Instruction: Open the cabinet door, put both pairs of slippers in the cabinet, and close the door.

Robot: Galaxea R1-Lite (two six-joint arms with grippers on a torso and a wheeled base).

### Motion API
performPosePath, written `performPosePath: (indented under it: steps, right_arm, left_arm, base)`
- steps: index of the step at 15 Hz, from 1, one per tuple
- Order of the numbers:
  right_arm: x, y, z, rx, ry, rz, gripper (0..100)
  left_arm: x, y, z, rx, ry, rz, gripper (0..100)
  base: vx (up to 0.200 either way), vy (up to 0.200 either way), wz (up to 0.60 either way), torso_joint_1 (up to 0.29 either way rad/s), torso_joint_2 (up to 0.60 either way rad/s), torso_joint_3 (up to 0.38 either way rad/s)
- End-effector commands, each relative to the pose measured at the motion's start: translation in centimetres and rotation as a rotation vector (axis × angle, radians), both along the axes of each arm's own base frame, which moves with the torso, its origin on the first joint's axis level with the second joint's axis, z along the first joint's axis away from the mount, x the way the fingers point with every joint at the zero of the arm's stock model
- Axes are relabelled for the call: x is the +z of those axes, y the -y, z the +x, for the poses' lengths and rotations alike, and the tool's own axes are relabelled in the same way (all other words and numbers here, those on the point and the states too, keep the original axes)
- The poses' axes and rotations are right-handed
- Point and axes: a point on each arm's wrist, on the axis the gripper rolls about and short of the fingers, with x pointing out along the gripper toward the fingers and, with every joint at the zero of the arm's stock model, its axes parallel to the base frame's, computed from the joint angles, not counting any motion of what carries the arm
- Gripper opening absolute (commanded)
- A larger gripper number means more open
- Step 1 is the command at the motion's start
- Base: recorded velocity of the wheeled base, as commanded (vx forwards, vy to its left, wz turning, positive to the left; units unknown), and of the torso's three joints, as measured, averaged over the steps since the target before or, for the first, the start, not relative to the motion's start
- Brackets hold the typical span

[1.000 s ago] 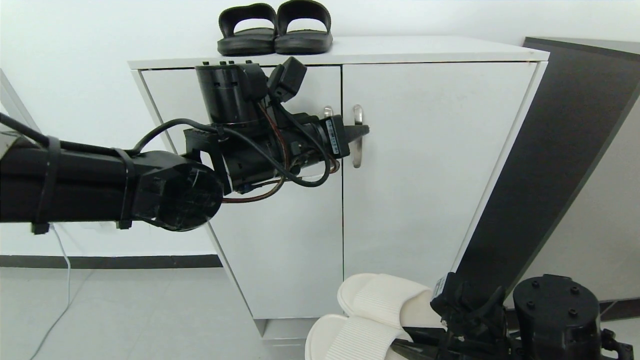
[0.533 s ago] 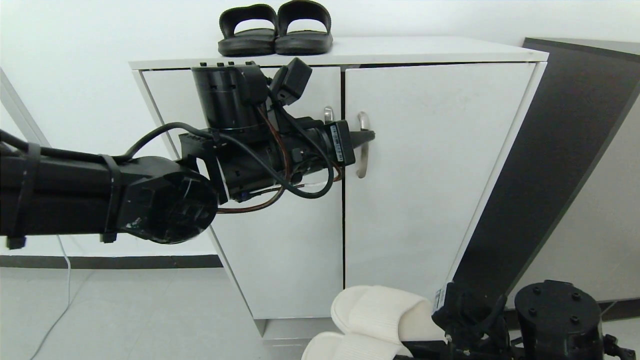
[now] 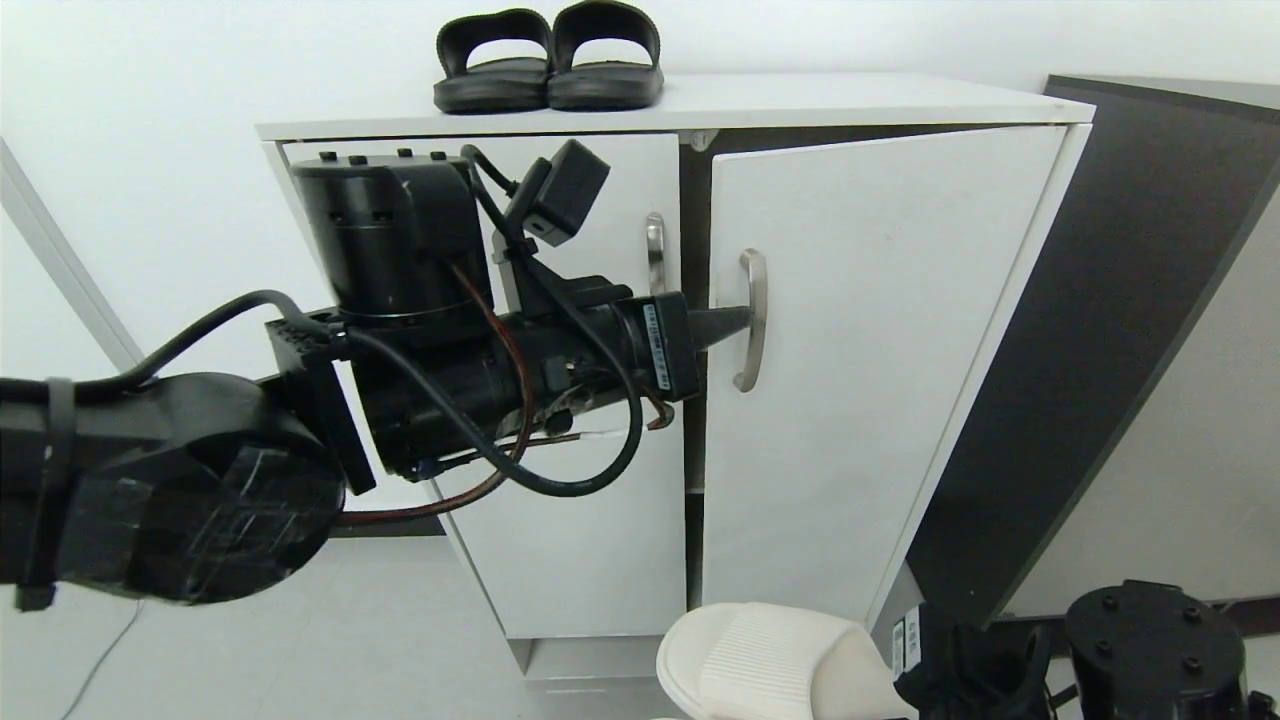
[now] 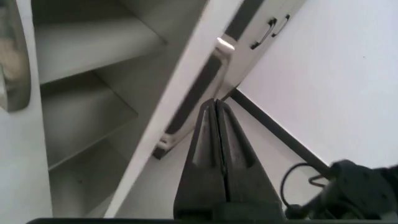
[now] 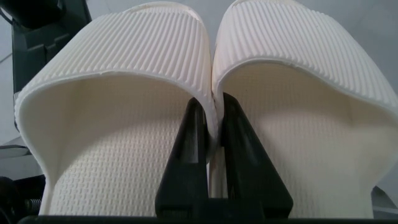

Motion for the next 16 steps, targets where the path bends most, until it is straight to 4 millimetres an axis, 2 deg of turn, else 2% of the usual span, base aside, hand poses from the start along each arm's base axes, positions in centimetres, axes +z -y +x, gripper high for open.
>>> performPosePath:
  steps: [1,3,7,16]
  right_arm:
    - [0.0,0.1,-0.1,0.001,0.001,0.002,0]
    - [-0.4,0.2,-0.2,0.008,-0.003,-0.018,0]
    - [-0.3,0.2,-0.3,0.012,0.006,-0.017,0]
    - [-0.6,0.2,-0.5,0.021,-0.002,-0.029,0]
  left_arm:
    - [0.4,-1.1,-1.5,-0.005,0.012,-0.011,0]
    - [0.2,-1.6,-1.7,0.005,0.007,-0.011,0]
    - [-0.2,-3.1,0.0,0.076,-0.020,-0.014,0]
    - [0.1,-1.7,3.3,0.101,-0.036,-0.077,0]
  base:
    - [0.000,0.000,0.00,0.000,0.00,0.000]
    - [0.000,0.000,0.00,0.000,0.00,0.000]
    - [0.000,0.000,0.00,0.000,0.00,0.000]
    - [0.000,0.000,0.00,0.000,0.00,0.000]
